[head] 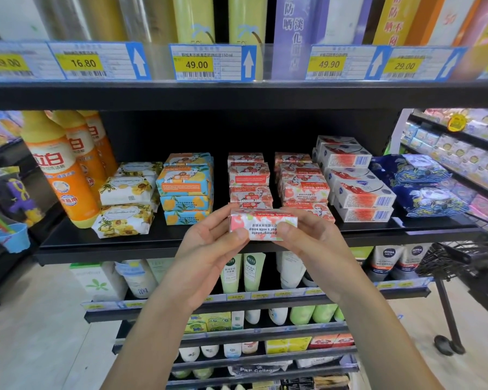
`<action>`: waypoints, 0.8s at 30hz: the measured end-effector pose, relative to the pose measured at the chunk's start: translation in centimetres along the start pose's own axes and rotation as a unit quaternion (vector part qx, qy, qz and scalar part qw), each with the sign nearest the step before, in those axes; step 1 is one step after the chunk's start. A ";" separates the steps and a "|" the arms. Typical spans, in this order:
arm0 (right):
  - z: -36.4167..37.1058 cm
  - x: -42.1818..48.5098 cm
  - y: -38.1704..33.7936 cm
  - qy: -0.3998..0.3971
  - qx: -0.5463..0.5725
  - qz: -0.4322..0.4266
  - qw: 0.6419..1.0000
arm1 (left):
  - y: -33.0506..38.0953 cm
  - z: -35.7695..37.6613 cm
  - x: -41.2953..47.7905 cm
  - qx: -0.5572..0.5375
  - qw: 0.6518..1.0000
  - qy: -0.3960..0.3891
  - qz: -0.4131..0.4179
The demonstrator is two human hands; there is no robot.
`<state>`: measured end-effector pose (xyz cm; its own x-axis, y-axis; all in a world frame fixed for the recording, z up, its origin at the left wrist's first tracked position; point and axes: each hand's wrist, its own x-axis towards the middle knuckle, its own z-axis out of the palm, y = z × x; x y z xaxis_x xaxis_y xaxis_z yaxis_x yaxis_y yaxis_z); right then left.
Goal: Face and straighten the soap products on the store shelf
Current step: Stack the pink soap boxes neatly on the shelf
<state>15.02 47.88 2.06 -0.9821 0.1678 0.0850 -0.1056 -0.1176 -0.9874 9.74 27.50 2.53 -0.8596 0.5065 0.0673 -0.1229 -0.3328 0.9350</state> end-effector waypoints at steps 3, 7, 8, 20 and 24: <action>-0.2 -0.2 0.0 0.018 -0.024 -0.026 0.999 | 0.1 0.1 -0.1 0.015 1.000 -0.005 0.005; -0.6 -0.4 -0.2 -0.032 -0.019 -0.073 0.997 | 0.4 0.2 -0.1 0.022 1.000 -0.002 0.005; -0.7 -0.4 -0.2 -0.042 -0.017 -0.082 0.996 | 0.4 0.3 -0.1 0.020 1.000 -0.001 0.003; -0.7 -0.9 -0.6 -0.054 -0.223 -0.163 0.960 | -0.1 0.2 0.0 0.030 0.999 0.029 0.004; 0.3 -0.7 -1.3 -0.024 -0.389 -0.187 0.902 | -0.5 0.6 0.2 0.032 0.999 0.030 0.007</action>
<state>15.82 47.63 3.32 -0.9085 0.0084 0.4177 -0.3073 0.6640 -0.6817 9.96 28.27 2.30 -0.8900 0.4518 0.0619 -0.0792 -0.2869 0.9547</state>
